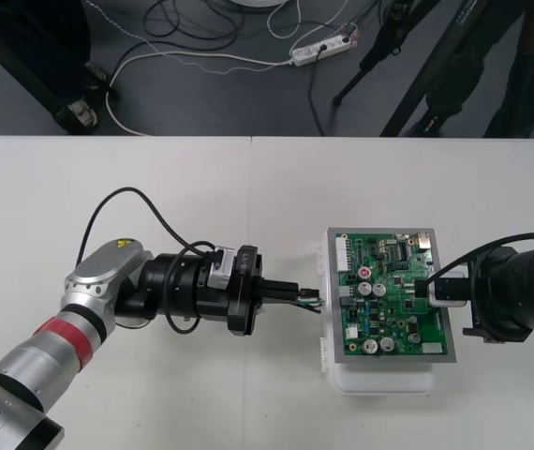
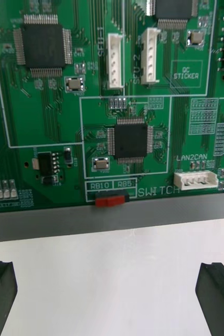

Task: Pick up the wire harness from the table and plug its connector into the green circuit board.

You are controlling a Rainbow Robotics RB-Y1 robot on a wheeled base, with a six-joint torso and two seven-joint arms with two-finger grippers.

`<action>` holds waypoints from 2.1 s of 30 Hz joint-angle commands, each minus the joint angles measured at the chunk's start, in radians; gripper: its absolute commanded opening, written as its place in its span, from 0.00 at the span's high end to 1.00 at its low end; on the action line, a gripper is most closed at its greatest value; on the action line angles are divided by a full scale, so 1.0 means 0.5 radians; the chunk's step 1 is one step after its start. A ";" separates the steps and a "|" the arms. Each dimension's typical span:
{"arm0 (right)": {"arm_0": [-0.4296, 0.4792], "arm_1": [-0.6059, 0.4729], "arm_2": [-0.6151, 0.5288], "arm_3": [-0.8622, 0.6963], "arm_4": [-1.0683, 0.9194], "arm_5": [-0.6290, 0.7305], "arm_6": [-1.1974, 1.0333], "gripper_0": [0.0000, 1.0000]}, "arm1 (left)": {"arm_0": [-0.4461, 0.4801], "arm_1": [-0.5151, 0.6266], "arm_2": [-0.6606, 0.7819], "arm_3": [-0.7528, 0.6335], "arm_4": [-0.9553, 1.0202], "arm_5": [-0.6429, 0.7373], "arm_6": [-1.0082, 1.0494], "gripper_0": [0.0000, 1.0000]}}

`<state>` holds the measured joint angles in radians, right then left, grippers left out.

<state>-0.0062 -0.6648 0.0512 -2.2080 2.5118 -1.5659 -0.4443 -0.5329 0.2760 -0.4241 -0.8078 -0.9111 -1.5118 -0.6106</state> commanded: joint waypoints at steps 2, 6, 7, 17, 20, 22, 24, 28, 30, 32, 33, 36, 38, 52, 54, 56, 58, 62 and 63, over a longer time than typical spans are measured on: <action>-0.034 0.056 0.045 -0.011 0.026 -0.010 0.039 0.00 | 0.010 -0.083 -0.042 -0.066 -0.025 0.097 -0.163 1.00; -0.030 0.093 0.051 -0.011 0.060 -0.010 0.042 0.00 | 0.010 -0.104 -0.042 -0.063 -0.031 0.137 -0.169 1.00; -0.030 0.103 0.060 -0.011 0.075 -0.010 0.039 0.00 | 0.010 -0.113 -0.042 -0.066 -0.034 0.149 -0.172 1.00; -0.034 0.142 0.097 -0.008 0.137 -0.010 0.036 0.00 | 0.010 -0.125 -0.048 -0.063 -0.095 0.207 -0.181 1.00; -0.030 0.145 0.112 -0.011 0.130 -0.010 0.030 0.00 | 0.010 -0.125 -0.060 -0.066 -0.095 0.207 -0.181 1.00; -0.030 0.145 0.112 -0.011 0.130 -0.010 0.030 0.00 | 0.010 -0.125 -0.063 -0.066 -0.095 0.207 -0.184 1.00; -0.030 0.145 0.122 -0.011 0.134 -0.010 0.024 0.00 | 0.010 -0.122 -0.069 -0.063 -0.098 0.207 -0.190 1.00; -0.030 0.145 0.134 -0.011 0.155 -0.010 0.020 0.00 | 0.010 -0.125 -0.091 -0.063 -0.098 0.204 -0.196 1.00; -0.034 0.145 0.134 -0.011 0.149 -0.010 0.017 0.00 | 0.007 -0.125 -0.103 -0.063 -0.095 0.207 -0.199 1.00; -0.030 0.145 0.137 -0.011 0.146 -0.010 0.017 0.00 | 0.010 -0.122 -0.109 -0.063 -0.095 0.207 -0.202 1.00; -0.030 0.145 0.140 -0.011 0.143 -0.010 0.017 0.00 | 0.010 -0.122 -0.109 -0.063 -0.095 0.207 -0.205 1.00; -0.034 0.145 0.140 -0.011 0.140 -0.010 0.014 0.00 | 0.010 -0.125 -0.112 -0.063 -0.095 0.207 -0.209 1.00; -0.034 0.145 0.140 -0.011 0.140 -0.010 0.014 0.00 | 0.010 -0.122 -0.112 -0.063 -0.095 0.207 -0.212 1.00; -0.034 0.149 0.140 -0.011 0.118 -0.010 0.008 0.00 | 0.007 -0.153 -0.118 -0.063 -0.098 0.216 -0.212 1.00; -0.034 0.149 0.140 -0.011 0.112 -0.010 0.008 0.00 | 0.007 -0.150 -0.118 -0.063 -0.098 0.226 -0.215 1.00; -0.034 0.152 0.140 -0.011 0.109 -0.010 0.005 0.00 | 0.007 -0.153 -0.124 -0.063 -0.098 0.238 -0.215 1.00; -0.034 0.152 0.140 -0.011 0.106 -0.010 0.005 0.00 | 0.010 -0.153 -0.124 -0.063 -0.098 0.241 -0.215 1.00; -0.037 0.152 0.140 -0.011 0.097 -0.010 0.005 0.00 | 0.010 -0.153 -0.124 -0.063 -0.098 0.241 -0.215 1.00; -0.037 0.152 0.140 -0.011 0.094 -0.010 0.005 0.00 | 0.010 -0.153 -0.127 -0.063 -0.101 0.247 -0.212 1.00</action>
<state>-0.0063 -0.6028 0.1075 -2.2079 2.5714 -1.5659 -0.4444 -0.5329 0.2325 -0.4604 -0.8081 -0.9558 -1.4207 -0.6116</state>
